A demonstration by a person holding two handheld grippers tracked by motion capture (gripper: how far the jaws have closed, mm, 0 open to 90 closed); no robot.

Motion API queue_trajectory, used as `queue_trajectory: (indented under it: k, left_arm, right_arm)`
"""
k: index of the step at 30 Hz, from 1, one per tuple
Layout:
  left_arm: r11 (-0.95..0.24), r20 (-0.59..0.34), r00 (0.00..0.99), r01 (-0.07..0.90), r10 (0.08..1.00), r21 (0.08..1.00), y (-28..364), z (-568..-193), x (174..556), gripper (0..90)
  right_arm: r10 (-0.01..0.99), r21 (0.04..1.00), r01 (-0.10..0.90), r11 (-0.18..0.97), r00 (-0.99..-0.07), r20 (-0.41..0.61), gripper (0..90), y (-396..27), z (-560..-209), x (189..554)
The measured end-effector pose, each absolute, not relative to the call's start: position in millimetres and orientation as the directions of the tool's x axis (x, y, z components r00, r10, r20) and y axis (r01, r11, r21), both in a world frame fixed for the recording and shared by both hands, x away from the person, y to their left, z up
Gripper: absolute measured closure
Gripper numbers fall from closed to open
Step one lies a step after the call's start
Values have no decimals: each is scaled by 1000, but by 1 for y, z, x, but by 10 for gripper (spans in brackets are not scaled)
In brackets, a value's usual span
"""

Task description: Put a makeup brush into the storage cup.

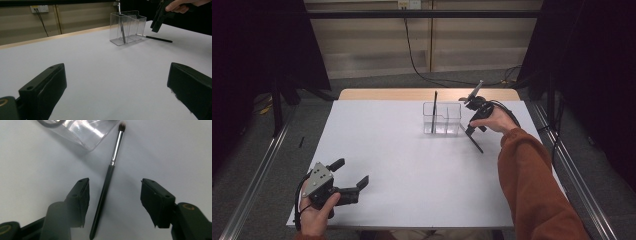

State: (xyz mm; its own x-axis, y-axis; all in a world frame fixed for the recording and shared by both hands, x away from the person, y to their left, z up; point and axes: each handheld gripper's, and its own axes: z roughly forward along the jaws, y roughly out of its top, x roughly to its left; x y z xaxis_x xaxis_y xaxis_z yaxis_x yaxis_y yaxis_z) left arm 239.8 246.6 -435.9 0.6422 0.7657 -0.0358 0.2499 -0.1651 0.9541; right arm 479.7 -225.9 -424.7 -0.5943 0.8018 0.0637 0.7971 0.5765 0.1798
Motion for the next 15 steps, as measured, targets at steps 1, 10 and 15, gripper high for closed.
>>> queue_trajectory:
  k: [1, 10, 15]
  left_arm:
    - [-165, -36, 643, 250, 765, 954, 247, -436, 240, 24]
    - [-171, -34, 647, 252, 762, 952, 246, -436, 240, 24]
    - [-173, -33, 648, 251, 761, 952, 246, -436, 240, 24]
  right_arm:
    - [804, 174, 801, 573, -591, 72, 419, -225, -426, 480]
    - [811, 128, 809, 574, -583, 46, 532, -221, -438, 484]
    - [813, 123, 812, 570, -580, 61, 593, -218, -442, 485]
